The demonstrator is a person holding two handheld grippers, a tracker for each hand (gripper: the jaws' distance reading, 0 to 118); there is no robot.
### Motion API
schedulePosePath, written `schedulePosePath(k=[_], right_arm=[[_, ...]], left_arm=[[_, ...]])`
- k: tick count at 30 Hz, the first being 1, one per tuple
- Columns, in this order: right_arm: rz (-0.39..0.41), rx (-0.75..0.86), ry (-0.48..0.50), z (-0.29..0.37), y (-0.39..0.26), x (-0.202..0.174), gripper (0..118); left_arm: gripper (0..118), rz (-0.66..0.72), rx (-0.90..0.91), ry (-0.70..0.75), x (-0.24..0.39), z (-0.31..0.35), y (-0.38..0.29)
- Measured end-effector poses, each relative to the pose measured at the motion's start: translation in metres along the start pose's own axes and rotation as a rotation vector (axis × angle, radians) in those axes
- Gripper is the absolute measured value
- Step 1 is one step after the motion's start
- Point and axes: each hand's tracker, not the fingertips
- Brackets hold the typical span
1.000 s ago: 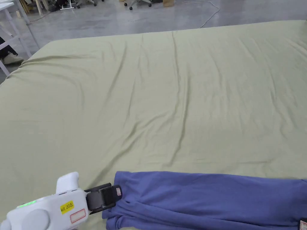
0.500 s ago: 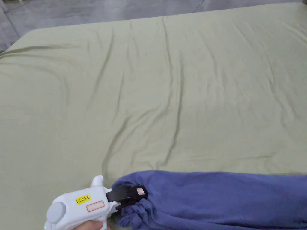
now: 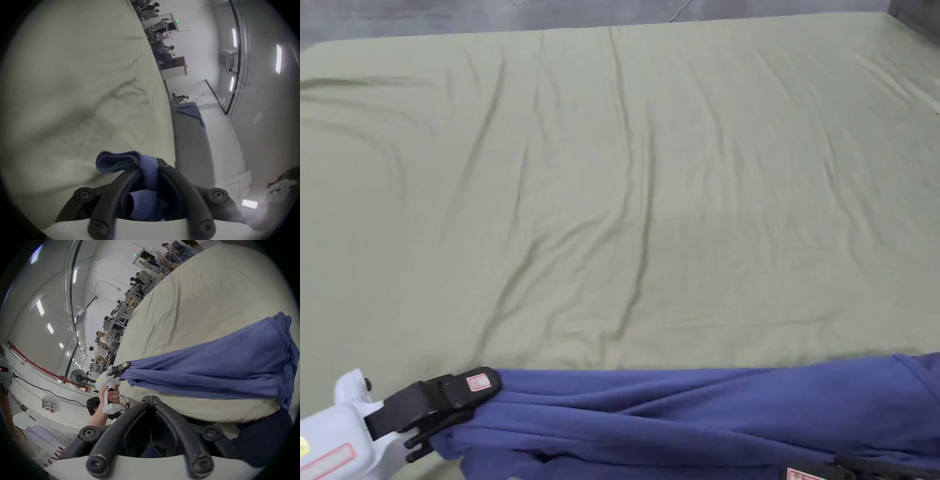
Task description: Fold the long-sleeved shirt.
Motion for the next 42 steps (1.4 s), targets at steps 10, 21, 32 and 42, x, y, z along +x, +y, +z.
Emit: schedulePosePath(k=[10, 21, 32, 42], right_arm=[[0.072, -0.003, -0.125, -0.014, 0.0, -0.045, 0], [-0.009, 0.016, -0.351, 0.021, -0.015, -0.025, 0], [-0.052, 0.196, -0.4, 0.115, -0.032, -0.002, 0], [-0.105, 0.27, -0.265, 0.155, -0.04, 0.01, 0]], left_arm=[[7, 0.043, 0.155, 0.08, 0.006, 0.09, 0.034], [7, -0.21, 0.264, 0.191, 0.175, 0.041, -0.042], [10, -0.339, -0.218, 0.469, 0.199, -0.259, -0.187], [107, -0.44, -0.125, 0.117, 0.252, -0.182, -0.179]])
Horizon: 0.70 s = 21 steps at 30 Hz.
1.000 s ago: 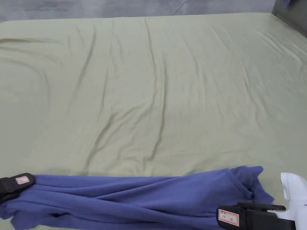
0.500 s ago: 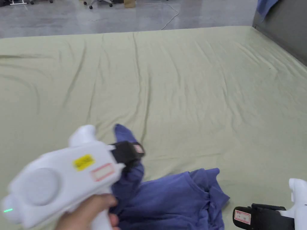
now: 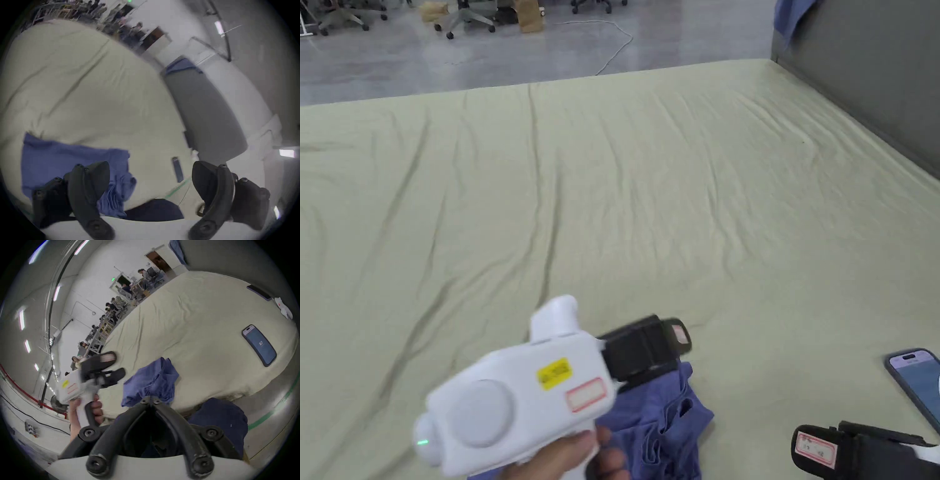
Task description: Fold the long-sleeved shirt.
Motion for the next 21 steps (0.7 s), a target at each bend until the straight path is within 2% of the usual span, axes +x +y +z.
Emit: schedulePosePath(k=[2, 3, 4, 5, 6, 7, 8, 10, 11, 14, 15, 18, 20, 21], right_arm=[[-0.022, 0.005, 0.021, -0.002, 0.002, 0.003, 0], [-0.03, 0.005, 0.025, -0.005, 0.002, 0.002, 0], [-0.035, 0.006, 0.03, -0.006, 0.003, 0.002, 0], [-0.039, 0.006, 0.036, -0.008, 0.003, 0.002, 0], [-0.043, 0.005, 0.039, -0.008, 0.003, 0.001, 0], [-0.045, 0.004, 0.042, -0.009, 0.003, 0.0, 0], [-0.046, 0.003, 0.046, -0.009, 0.002, 0.0, 0], [-0.043, 0.005, 0.05, -0.007, 0.0, -0.002, 0], [-0.041, 0.006, 0.047, -0.006, -0.001, -0.003, 0], [-0.034, 0.007, -0.002, -0.002, 0.0, -0.001, 0], [-0.035, 0.015, -0.025, 0.001, 0.0, -0.001, 0], [-0.038, 0.029, -0.064, 0.008, 0.004, 0.003, 0], [-0.049, 0.041, -0.078, 0.012, 0.01, 0.005, 0], [-0.051, 0.051, -0.08, 0.014, 0.013, 0.005, 0]], left_arm=[[102, -0.032, 0.058, 0.021, 0.0, 0.038, 0.01], [79, -0.039, 0.098, 0.118, -0.002, 0.05, 0.013], [35, -0.047, 0.105, 0.288, -0.002, 0.053, 0.014], [0, -0.1, 0.122, 0.465, -0.006, 0.053, 0.011], [0, -0.168, 0.164, 0.616, -0.012, 0.046, 0.006], [0, -0.209, 0.124, 0.729, -0.022, 0.034, -0.002], [0, -0.228, 0.066, 0.72, -0.029, 0.013, -0.005], [0, -0.154, -0.157, 0.527, -0.043, -0.026, -0.023], [0, -0.13, -0.213, 0.506, -0.044, -0.047, -0.035], [0, -0.21, -0.361, 0.483, -0.033, -0.101, -0.074], [0, -0.184, -0.397, 0.44, -0.023, -0.112, -0.087], [0, -0.201, -0.41, 0.338, 0.002, -0.133, -0.108], [0, -0.066, -0.494, 0.228, 0.004, -0.138, -0.107], [0, -0.003, -0.474, 0.201, 0.004, -0.132, -0.102]])
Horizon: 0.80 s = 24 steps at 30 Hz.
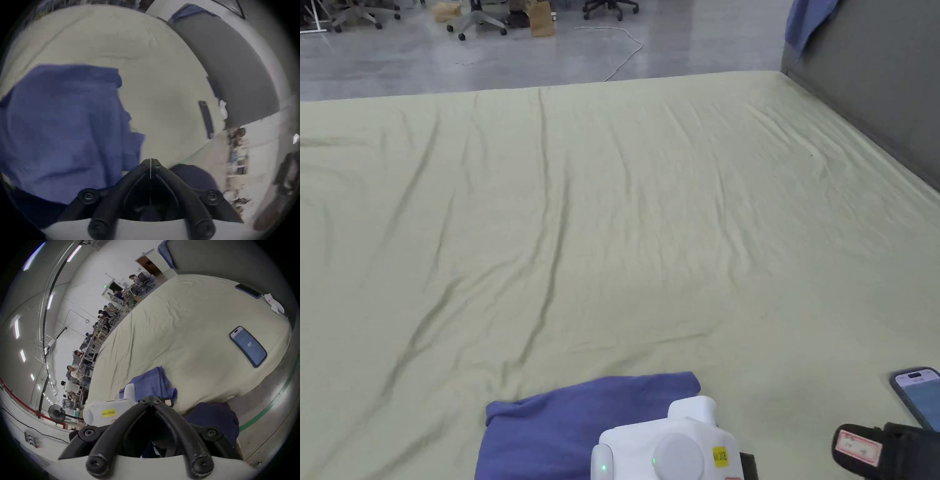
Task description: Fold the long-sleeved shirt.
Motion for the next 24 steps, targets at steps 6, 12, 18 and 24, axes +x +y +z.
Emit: schedulePosePath(k=[6, 12, 18, 24], right_arm=[[0.067, 0.054, -0.026, -0.022, 0.024, -0.009, 0], [0.143, -0.173, 0.045, -0.135, 0.021, -0.06, 0], [0.184, -0.394, -0.221, -0.256, 0.0, -0.054, 0], [0.074, -0.397, -0.12, -0.277, -0.014, -0.013, 0]], left_arm=[[0, 0.002, 0.295, -0.042, -0.033, 0.133, 0.032], [0, 0.043, 0.442, 0.287, -0.131, 0.224, 0.039], [0, 0.196, 0.306, 0.23, -0.206, 0.215, 0.017], [22, 0.204, 0.243, 0.066, -0.23, 0.197, 0.021]])
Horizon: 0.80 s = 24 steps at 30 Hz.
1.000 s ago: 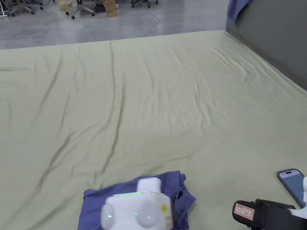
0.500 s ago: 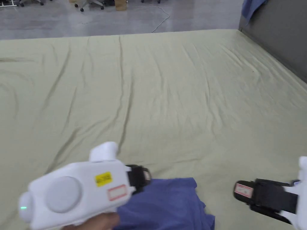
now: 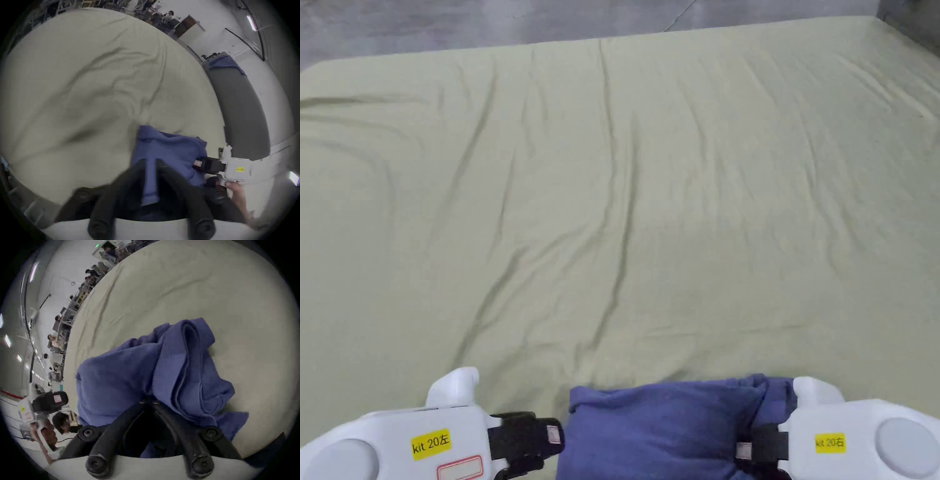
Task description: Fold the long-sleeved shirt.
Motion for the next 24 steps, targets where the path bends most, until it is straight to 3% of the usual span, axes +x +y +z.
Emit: schedulePosePath(k=[1, 2, 3, 6, 9, 11, 12, 13, 15, 16, 18, 20, 24], right_arm=[[0.006, -0.001, -0.006, 0.002, 0.0, 0.0, 0], [0.004, -0.001, 0.0, 0.002, -0.001, 0.002, 0], [0.003, -0.001, 0.004, 0.0, 0.0, 0.004, 0], [-0.017, -0.007, 0.024, 0.0, 0.002, 0.006, 0], [-0.057, 0.0, 0.076, -0.001, 0.001, 0.016, 0], [-0.099, 0.0, 0.12, -0.001, 0.001, 0.021, 0], [-0.119, -0.001, 0.136, -0.001, 0.001, 0.023, 0], [-0.136, -0.002, 0.139, 0.0, 0.001, 0.024, 0], [-0.157, -0.009, 0.115, 0.005, 0.001, 0.014, 0], [-0.139, -0.006, 0.077, 0.007, 0.001, 0.007, 0], [-0.081, 0.007, 0.001, 0.012, 0.002, -0.012, 0], [-0.03, 0.038, -0.07, 0.018, -0.001, -0.031, 0], [0.047, 0.132, -0.099, 0.032, -0.011, -0.09, 0]], left_arm=[[52, 0.0, -0.017, -0.048, -0.003, -0.004, 0.003], [101, -0.001, -0.03, -0.077, -0.006, -0.01, 0.004], [118, 0.0, -0.046, -0.087, -0.01, -0.017, 0.006], [116, -0.008, -0.024, -0.072, -0.018, -0.041, 0.013], [115, -0.011, -0.176, -0.189, -0.026, -0.077, 0.023], [115, -0.026, -0.133, -0.201, -0.023, -0.084, 0.02], [111, -0.044, -0.131, -0.216, -0.02, -0.085, 0.023], [96, -0.055, -0.137, -0.236, -0.017, -0.087, 0.024], [6, -0.056, -0.123, -0.203, -0.009, -0.084, 0.018], [6, -0.081, -0.1, -0.161, -0.008, -0.086, 0.016], [6, 0.005, -0.19, -0.261, -0.013, -0.101, 0.008], [6, 0.009, -0.163, -0.214, -0.018, -0.095, 0.008], [6, -0.021, -0.067, -0.186, -0.023, -0.035, 0.024]])
